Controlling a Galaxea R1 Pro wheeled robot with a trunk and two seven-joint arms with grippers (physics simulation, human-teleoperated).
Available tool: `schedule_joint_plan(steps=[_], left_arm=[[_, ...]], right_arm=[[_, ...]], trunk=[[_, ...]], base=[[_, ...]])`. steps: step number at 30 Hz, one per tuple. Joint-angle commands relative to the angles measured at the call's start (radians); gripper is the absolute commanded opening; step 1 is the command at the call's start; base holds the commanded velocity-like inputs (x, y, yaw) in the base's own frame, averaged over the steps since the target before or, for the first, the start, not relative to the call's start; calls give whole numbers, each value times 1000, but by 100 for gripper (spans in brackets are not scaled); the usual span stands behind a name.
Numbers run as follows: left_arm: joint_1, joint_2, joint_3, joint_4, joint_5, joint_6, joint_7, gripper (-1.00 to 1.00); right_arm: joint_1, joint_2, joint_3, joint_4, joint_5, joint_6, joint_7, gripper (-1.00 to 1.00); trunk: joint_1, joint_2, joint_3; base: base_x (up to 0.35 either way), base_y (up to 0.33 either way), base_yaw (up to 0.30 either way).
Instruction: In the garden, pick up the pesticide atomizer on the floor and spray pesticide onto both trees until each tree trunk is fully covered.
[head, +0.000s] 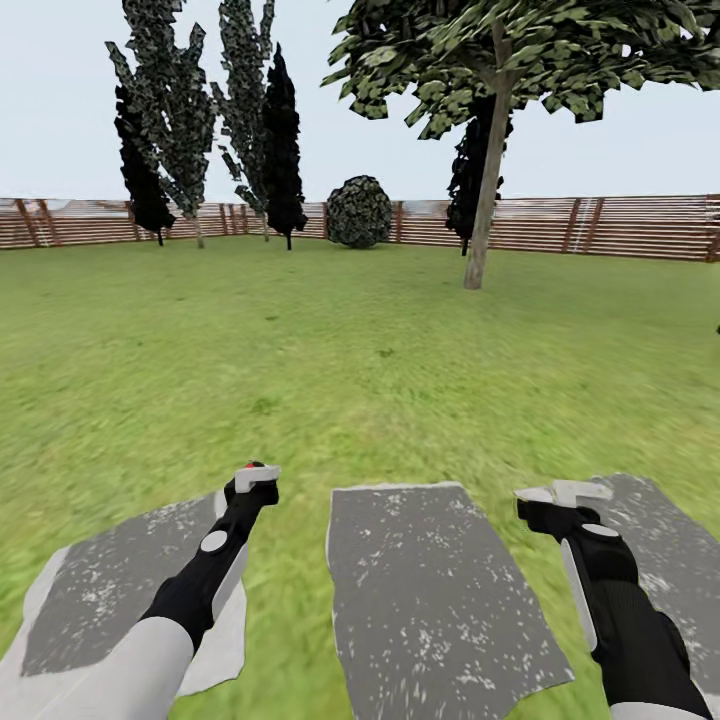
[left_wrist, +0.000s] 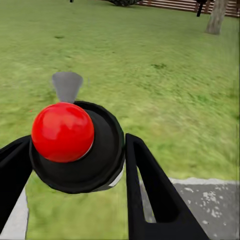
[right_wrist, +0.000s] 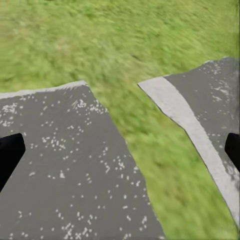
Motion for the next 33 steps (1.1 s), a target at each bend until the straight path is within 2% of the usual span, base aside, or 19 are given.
schedule_joint_plan(steps=[1,10,33], left_arm=[[0,0,0,0,0,0,0,-100],[0,0,0,0,0,0,0,-100],[0,0,0,0,0,0,0,-100]], right_arm=[[0,0,0,0,0,0,0,100],[0,0,1,0,1,-1,-1,100],[0,1,1,0,2,-2,-1,100]], trunk=[[0,0,0],[0,0,0],[0,0,0]], base=[[263,-203,-294],[273,-193,-234],[290,-168,-4]])
